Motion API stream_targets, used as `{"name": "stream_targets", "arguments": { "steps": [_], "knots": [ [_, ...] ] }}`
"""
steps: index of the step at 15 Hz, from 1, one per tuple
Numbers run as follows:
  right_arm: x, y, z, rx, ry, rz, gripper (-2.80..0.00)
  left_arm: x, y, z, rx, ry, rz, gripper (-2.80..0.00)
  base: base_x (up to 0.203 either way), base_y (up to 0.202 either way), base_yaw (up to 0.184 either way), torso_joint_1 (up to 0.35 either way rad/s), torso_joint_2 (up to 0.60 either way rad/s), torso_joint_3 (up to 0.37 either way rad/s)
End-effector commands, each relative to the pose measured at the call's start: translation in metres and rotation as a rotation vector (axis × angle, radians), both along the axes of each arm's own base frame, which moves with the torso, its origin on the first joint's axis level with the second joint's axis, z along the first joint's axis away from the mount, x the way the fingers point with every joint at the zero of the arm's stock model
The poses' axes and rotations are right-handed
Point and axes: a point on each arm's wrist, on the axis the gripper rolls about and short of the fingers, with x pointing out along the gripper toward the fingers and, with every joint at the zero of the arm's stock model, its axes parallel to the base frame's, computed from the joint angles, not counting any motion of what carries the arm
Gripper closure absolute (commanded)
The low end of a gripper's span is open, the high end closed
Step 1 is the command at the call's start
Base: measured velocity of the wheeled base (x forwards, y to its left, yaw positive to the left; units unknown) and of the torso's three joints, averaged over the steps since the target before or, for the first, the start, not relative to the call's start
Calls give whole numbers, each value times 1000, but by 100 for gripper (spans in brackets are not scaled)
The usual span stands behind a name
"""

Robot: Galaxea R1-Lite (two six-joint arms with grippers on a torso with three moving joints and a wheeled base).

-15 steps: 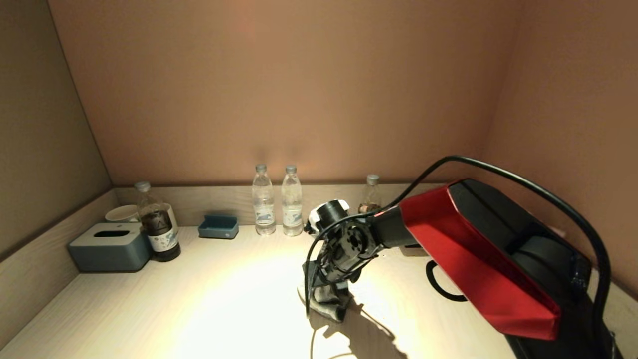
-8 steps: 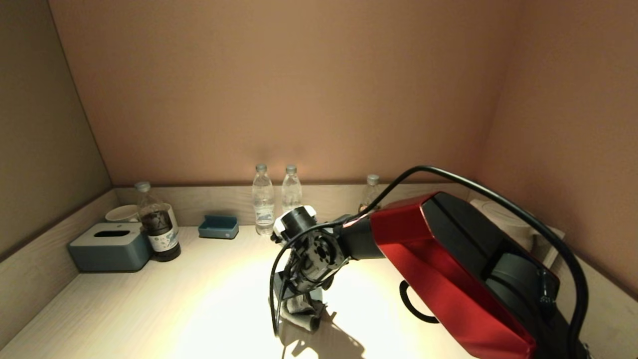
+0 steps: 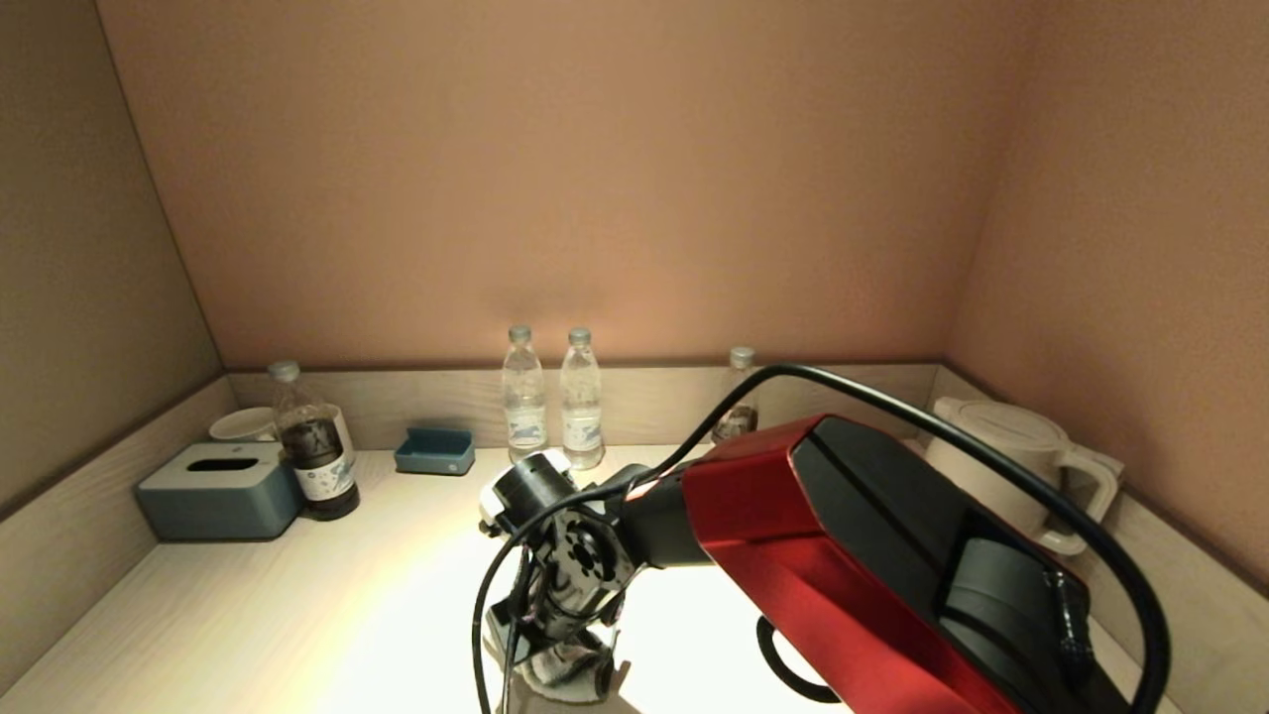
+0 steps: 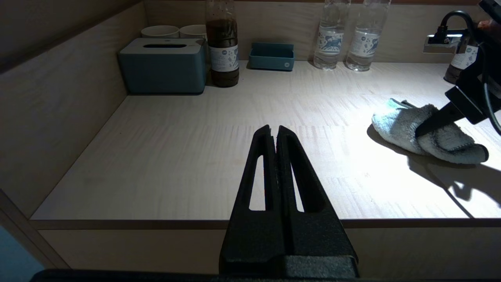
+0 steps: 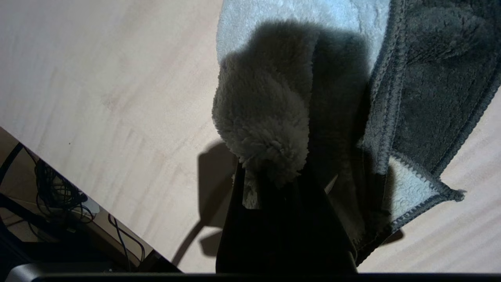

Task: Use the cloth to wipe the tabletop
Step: Sweep the stains on the table

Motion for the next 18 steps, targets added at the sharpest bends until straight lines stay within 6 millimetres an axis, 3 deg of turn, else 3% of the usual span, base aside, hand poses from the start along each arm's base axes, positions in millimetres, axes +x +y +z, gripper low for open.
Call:
{"name": "stream_targets", "arguments": {
  "steps": [1, 4, 7, 12, 18],
  "knots": [
    [-14, 2, 15, 12, -8, 25, 0, 0, 0, 0, -1, -1, 0, 0, 0, 0, 0, 0, 0, 0],
    [-31, -1, 21, -1, 3, 51, 0, 0, 0, 0, -1, 0, 0, 0, 0, 0, 0, 0, 0, 0],
    [-45, -25, 14, -77, 37, 31, 0, 0, 0, 0, -1, -1, 0, 0, 0, 0, 0, 0, 0, 0],
    [-30, -84, 10, -158, 62, -112, 0, 0, 0, 0, -1, 0, 0, 0, 0, 0, 0, 0, 0, 0],
    [-11, -177, 17, -155, 37, -294, 0, 0, 0, 0, -1, -1, 0, 0, 0, 0, 0, 0, 0, 0]
  ]
}}
